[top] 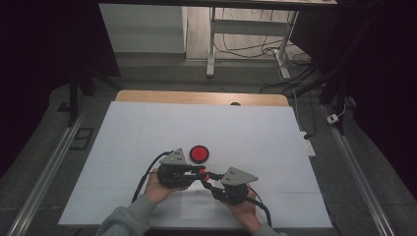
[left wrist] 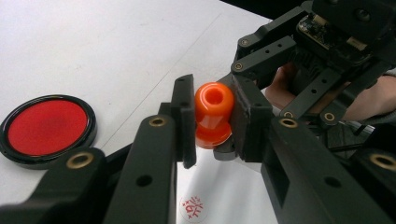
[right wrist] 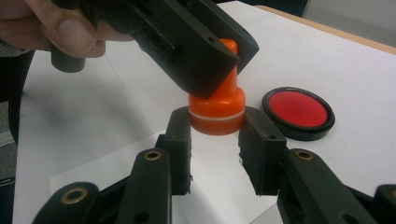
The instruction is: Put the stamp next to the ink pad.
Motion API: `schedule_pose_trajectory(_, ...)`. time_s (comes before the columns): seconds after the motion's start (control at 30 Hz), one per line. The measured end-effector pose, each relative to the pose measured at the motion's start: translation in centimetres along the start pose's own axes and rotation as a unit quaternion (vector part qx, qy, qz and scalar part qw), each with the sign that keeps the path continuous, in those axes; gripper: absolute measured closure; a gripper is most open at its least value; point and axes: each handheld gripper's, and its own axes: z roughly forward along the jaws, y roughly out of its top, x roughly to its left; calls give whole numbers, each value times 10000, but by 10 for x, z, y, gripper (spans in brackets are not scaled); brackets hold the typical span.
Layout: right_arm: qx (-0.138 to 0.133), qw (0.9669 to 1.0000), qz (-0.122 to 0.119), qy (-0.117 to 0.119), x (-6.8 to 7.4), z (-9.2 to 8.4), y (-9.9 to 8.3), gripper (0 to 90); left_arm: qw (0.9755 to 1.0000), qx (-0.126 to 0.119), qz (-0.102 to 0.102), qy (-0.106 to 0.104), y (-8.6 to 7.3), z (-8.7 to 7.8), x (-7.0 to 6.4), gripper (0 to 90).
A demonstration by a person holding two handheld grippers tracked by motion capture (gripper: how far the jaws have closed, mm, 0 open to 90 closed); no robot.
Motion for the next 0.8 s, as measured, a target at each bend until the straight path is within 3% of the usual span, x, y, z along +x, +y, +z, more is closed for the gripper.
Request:
schedule_pose_trajectory(0.57, 45, 10000, -5, -86, 3, -1, 3, 649, 9999, -57, 100, 70, 0, 0, -3, 724)
schedule_pose_trajectory(0.8, 95, 9997, -147, -196, 6, -2, 5, 651, 9999, -70, 118, 60, 0, 0, -4, 726)
